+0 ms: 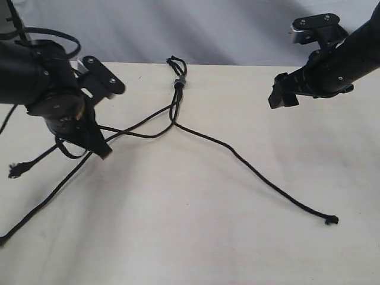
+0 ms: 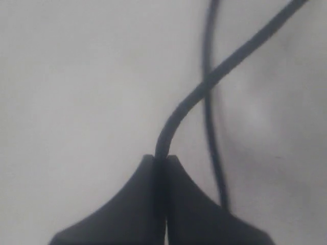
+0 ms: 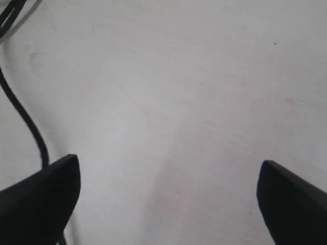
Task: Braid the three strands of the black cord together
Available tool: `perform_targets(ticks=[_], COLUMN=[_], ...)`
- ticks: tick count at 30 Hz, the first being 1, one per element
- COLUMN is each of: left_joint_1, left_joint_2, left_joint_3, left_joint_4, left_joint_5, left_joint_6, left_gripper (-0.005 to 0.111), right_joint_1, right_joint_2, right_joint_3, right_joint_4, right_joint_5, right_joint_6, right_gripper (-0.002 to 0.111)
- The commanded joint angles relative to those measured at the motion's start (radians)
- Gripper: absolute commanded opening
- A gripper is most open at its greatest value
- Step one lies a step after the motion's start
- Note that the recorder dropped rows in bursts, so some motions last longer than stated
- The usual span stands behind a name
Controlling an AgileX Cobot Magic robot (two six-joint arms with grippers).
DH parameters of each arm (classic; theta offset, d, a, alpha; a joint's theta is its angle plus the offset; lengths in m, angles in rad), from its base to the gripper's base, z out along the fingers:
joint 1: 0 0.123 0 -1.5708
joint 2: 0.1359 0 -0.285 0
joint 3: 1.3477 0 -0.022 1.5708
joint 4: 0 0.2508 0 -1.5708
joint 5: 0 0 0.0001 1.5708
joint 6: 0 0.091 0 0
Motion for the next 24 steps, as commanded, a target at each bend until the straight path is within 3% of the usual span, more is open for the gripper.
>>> perform_targets(ticks=[1,3,8,14,18,22,24], left_joint_1=[0.127,0.156,0.153,0.121,0.028,-0.146,-0.237], left_joint_2=[0.051,0.083,0.155,0.178,0.176,0.176,0.173], left_joint_3=[0.009,0.019,0.038,0.043,0.043,0.04,0.026], left_joint_4=[0.001,-0.026,-0.074,-0.283,-0.599,-0.913,-0.943], left_joint_5=[-0.1,-0.141,-0.225,-0.158,-0.09,-0.046,-0.037], left_joint_6=[-0.019,-0.02,0.002,0.075,0.359,0.663,0.753], left_gripper=[0.0,0.0,0.0,0.0,0.0,0.0,0.0], right_joint_1=[-0.003,-0.003,-0.003,-0.003,-0.003,-0.003,-0.003], right_joint_2=[-0.01,-0.01,-0.01,-0.01,-0.01,-0.01,-0.01], right_joint_3=[0.001,0.001,0.001,0.001,0.001,0.001,0.001], right_joint_4=[0.013,0.013,0.015,0.015,0.015,0.015,0.015], right_joint_5=[-0.017,-0.02,-0.041,-0.045,-0.052,-0.052,-0.052], right_joint_6=[-0.008,-0.008,-0.008,-0.008,-0.008,-0.008,-0.008], right_gripper=[0.087,0.087,0.087,0.087,0.087,0.087,0.087])
